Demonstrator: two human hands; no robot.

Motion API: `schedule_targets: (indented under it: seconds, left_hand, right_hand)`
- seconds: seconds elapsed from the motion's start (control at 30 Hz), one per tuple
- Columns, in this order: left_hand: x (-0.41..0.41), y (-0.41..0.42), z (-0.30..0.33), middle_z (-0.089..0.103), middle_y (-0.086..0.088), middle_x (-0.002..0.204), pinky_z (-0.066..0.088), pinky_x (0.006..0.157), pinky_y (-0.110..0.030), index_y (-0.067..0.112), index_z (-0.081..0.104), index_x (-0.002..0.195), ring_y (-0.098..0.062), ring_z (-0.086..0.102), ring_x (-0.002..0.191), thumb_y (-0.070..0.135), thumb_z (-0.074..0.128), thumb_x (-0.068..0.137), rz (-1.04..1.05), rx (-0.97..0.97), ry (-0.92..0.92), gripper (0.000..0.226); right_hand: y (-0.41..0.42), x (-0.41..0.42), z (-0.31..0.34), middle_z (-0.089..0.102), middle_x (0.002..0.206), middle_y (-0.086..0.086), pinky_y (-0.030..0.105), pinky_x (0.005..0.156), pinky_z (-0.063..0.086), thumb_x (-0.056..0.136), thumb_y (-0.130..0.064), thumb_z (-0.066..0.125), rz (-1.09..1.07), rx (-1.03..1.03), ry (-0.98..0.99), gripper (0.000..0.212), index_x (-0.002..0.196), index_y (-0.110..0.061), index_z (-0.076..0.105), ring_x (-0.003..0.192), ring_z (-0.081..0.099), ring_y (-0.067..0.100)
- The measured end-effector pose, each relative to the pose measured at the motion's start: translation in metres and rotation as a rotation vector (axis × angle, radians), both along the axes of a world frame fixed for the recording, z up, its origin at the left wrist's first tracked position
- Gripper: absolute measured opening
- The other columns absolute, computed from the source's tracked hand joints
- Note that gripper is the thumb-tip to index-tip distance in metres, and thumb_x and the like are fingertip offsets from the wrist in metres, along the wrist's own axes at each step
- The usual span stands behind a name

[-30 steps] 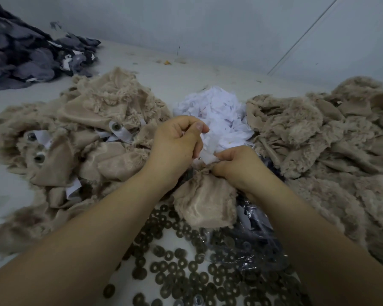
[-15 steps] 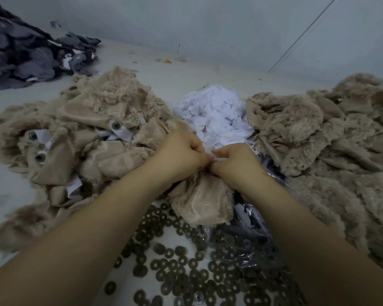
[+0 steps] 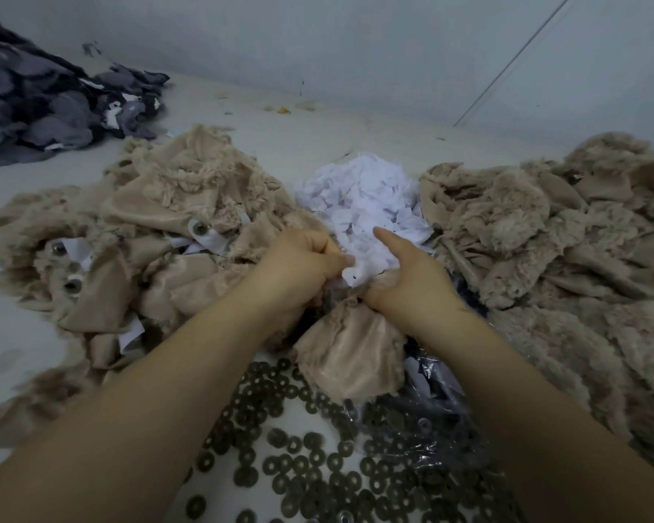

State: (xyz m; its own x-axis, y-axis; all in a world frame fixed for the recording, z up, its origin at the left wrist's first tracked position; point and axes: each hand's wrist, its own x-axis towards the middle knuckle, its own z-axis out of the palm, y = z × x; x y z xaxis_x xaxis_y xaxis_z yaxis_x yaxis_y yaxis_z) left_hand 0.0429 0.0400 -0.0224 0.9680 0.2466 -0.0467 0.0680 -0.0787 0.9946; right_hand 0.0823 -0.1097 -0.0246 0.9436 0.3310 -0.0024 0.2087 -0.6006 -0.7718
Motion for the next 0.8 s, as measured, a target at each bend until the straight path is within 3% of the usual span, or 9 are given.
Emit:
schedule_targets:
  seconds: [0.07,0.13,0.23,0.4,0.47,0.57,0.6,0.7,0.8]
  left_hand:
    - [-0.001,0.001,-0.002,0.056,-0.003,0.05,0.04,0.041,-0.016,-0.001,0.062,0.068,-0.006,0.049,0.039,-0.005,0.063,0.088,-0.019,0.087,0.0,0.021]
    - [-0.001,0.003,-0.002,0.061,0.0,0.05,0.041,0.041,-0.016,0.001,0.067,0.073,-0.006,0.05,0.039,-0.01,0.059,0.087,-0.061,0.131,0.018,0.02]
    - [-0.002,0.004,-0.002,0.059,0.0,0.048,0.039,0.04,-0.017,0.006,0.067,0.07,-0.006,0.047,0.038,-0.011,0.056,0.089,-0.065,0.169,0.022,0.028]
    - [-0.009,0.006,-0.002,0.059,-0.005,0.055,0.041,0.044,-0.014,0.006,0.067,0.071,-0.003,0.05,0.043,0.002,0.063,0.092,-0.018,0.12,-0.041,0.022]
    - [-0.012,0.007,0.0,0.062,-0.008,0.062,0.044,0.049,-0.015,0.007,0.067,0.07,-0.007,0.053,0.051,0.003,0.064,0.092,-0.043,0.193,-0.038,0.022]
    - [-0.014,0.009,-0.001,0.062,0.001,0.055,0.042,0.047,-0.016,0.008,0.067,0.073,-0.005,0.052,0.047,0.0,0.06,0.093,-0.02,0.156,-0.019,0.022]
    - [-0.013,0.009,-0.001,0.062,0.003,0.054,0.04,0.044,-0.015,0.005,0.068,0.077,-0.002,0.05,0.043,-0.001,0.058,0.094,-0.004,0.118,-0.017,0.021]
    - [-0.011,0.007,0.0,0.057,0.007,0.048,0.036,0.041,-0.011,0.006,0.067,0.073,0.001,0.045,0.038,-0.003,0.052,0.096,-0.014,0.106,-0.035,0.029]
    - [-0.005,0.005,-0.002,0.064,0.009,0.053,0.044,0.047,-0.013,0.017,0.069,0.079,0.0,0.057,0.046,0.0,0.051,0.098,-0.081,0.099,-0.041,0.032]
  right_hand:
    - [-0.004,-0.004,0.003,0.057,0.134,0.001,0.007,0.053,0.045,0.085,-0.007,0.067,0.052,0.013,-0.045,0.083,0.15,-0.045,0.034,0.084,0.065,0.017]
    - [-0.004,-0.007,0.002,0.064,0.123,0.001,0.003,0.058,0.045,0.083,-0.002,0.066,0.116,0.029,-0.082,0.077,0.145,-0.043,0.044,0.078,0.062,0.012]
    - [-0.001,-0.007,-0.002,0.072,0.106,-0.006,-0.003,0.07,0.043,0.083,-0.004,0.071,0.133,0.051,-0.074,0.044,0.122,-0.025,0.071,0.089,0.066,0.003]
    - [0.001,-0.012,-0.011,0.076,0.077,0.001,0.011,0.056,0.047,0.081,-0.022,0.08,0.019,0.104,-0.008,0.006,0.087,-0.023,0.081,0.07,0.067,0.013]
    - [0.0,-0.015,-0.011,0.074,0.079,-0.005,0.008,0.056,0.047,0.082,-0.015,0.079,-0.001,0.175,0.02,0.016,0.096,-0.023,0.08,0.072,0.064,0.01]
    - [-0.005,-0.018,-0.006,0.065,0.12,-0.008,0.003,0.069,0.044,0.083,-0.01,0.074,-0.011,0.13,0.03,0.051,0.13,-0.026,0.064,0.098,0.064,0.004]
    - [-0.006,-0.02,-0.004,0.06,0.124,-0.006,0.004,0.065,0.044,0.083,-0.011,0.073,0.001,0.103,0.019,0.058,0.136,-0.029,0.058,0.089,0.064,-0.001]
    - [-0.008,-0.03,0.0,0.063,0.088,0.005,0.013,0.041,0.038,0.081,-0.009,0.07,0.042,0.075,-0.027,0.059,0.128,-0.039,0.051,0.04,0.043,0.002]
    - [-0.006,-0.033,0.001,0.057,0.07,-0.002,0.014,0.04,0.036,0.08,-0.004,0.069,0.091,0.123,-0.052,0.065,0.126,-0.045,0.051,0.04,0.044,0.009]
